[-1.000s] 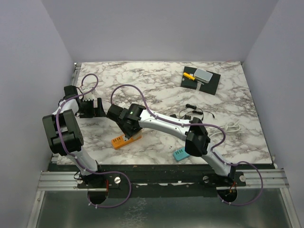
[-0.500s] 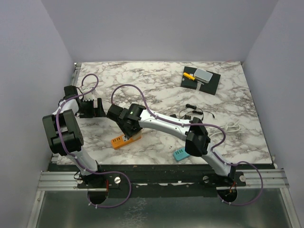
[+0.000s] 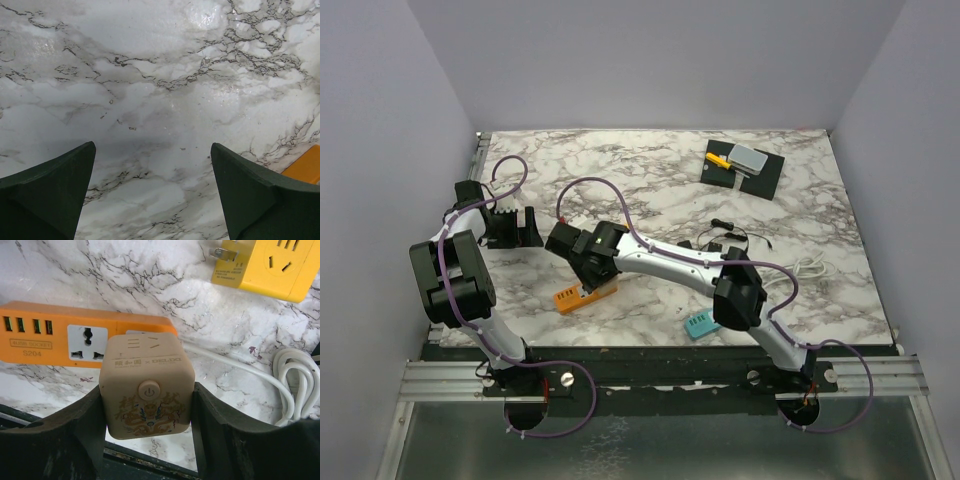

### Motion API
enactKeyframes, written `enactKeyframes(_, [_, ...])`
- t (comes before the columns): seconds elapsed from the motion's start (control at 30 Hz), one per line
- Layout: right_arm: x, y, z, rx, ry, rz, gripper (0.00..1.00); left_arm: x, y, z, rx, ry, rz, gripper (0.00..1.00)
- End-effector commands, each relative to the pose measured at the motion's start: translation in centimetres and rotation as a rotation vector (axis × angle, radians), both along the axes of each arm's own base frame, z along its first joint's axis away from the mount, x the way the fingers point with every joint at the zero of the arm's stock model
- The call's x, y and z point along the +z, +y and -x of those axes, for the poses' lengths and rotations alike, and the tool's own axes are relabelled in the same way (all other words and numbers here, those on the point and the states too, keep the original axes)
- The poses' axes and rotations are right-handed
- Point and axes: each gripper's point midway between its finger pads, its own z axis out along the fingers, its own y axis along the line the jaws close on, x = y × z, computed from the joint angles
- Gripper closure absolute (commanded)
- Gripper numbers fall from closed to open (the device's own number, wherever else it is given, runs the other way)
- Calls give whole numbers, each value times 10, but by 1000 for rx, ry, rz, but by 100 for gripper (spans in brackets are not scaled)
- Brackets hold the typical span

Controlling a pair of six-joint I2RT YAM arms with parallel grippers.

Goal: Insert the plug
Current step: Insert the plug into the socket.

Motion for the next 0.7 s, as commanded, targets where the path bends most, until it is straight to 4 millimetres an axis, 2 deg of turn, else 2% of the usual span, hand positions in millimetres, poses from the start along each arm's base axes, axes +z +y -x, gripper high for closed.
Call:
enactKeyframes(0.0, [-90,-40,20,9,161,242,99,3,-3,2,-10,-8,10,1])
enactKeyframes(0.2, [-104,-49,20,32,197,292,99,4,-3,2,-11,-12,8,1])
enactKeyframes(0.43, [-114,-68,31,4,214,303,99,5,-3,1,-10,-16,10,1])
enactKeyframes(0.53, [-113,-74,34,-17,194,281,100,6,-1,0,-8,-18,3,1])
enactKeyframes(0.67, [-106,-70,31,-29,130,199,99,6,0,-1,-7,-18,0,1])
